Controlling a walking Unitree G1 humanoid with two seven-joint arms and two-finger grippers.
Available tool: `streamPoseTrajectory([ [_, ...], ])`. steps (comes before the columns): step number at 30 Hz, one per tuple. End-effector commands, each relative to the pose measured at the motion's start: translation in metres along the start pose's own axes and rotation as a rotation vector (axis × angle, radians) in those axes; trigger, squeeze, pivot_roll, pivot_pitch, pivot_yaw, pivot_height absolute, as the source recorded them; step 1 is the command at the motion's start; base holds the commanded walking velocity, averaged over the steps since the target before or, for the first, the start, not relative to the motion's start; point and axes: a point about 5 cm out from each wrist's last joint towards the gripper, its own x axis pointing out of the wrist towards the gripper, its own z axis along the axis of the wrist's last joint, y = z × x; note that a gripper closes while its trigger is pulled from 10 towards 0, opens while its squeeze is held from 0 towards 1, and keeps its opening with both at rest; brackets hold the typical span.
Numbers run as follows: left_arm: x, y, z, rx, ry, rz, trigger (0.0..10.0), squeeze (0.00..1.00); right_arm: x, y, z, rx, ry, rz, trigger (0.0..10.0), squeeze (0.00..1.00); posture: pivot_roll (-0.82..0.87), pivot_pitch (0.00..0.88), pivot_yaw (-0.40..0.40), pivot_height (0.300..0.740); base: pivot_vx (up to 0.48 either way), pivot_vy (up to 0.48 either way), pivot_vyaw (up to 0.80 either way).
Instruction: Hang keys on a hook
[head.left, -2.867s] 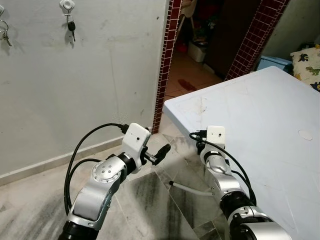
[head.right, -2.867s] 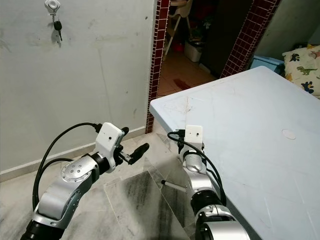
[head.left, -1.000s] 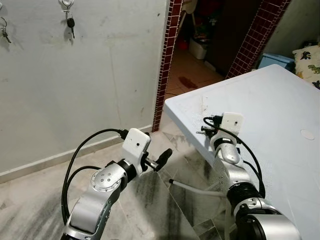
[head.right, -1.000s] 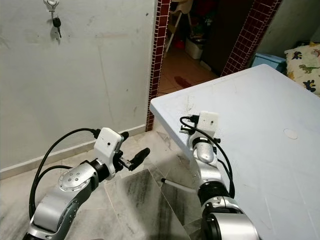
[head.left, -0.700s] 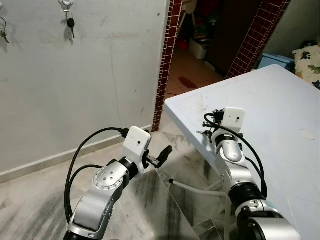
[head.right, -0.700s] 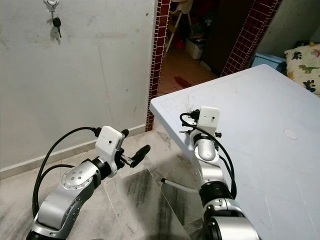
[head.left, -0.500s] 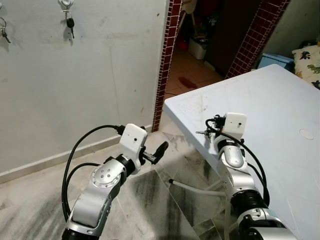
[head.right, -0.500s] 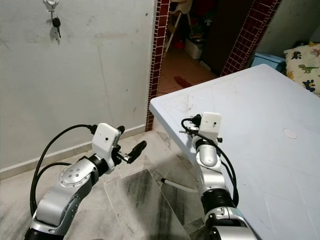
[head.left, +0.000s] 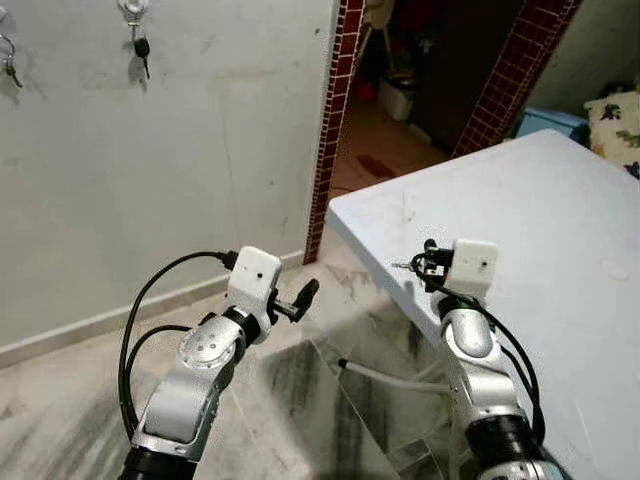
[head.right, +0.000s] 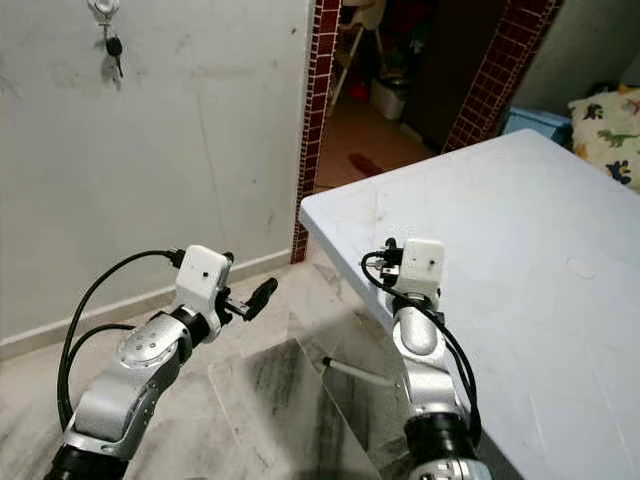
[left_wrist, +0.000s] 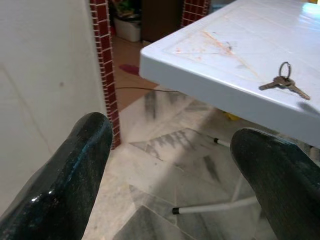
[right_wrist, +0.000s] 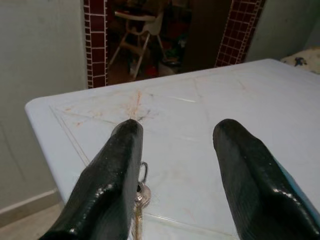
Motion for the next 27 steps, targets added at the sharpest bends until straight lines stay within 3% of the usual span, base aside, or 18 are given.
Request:
streamPoseTrajectory([
  [1,-0.007,0.004,-0.001,0.006,-0.01,0.029,10.0,0.0,-0.007,-0.006,0.005,-0.022,-0.008,0.004,10.0,1.0,0.15,0.0,-0.08,0.74,0.0,0.0,0.0],
  [6,-0.02,0.007,-0.009,-0.007,0.006,0.056,10.0,0.0,-0.026,-0.011,0.005,-0.039,0.009,0.023,10.0,1.0,0.14,0.0,-0.078,0.74,0.0,0.0,0.0],
  [14,-0.018,0.007,-0.006,-0.035,-0.004,0.064,10.0,0.0,-0.038,-0.009,0.003,-0.037,0.054,0.038,10.0,1.0,0.14,0.0,-0.077,0.74,0.0,0.0,0.0],
  [27,-0.018,0.01,-0.007,-0.057,0.003,0.077,10.0,0.0,-0.043,-0.009,0.003,-0.048,0.094,0.057,10.0,1.0,0.14,0.0,-0.078,0.74,0.0,-0.333,0.0],
])
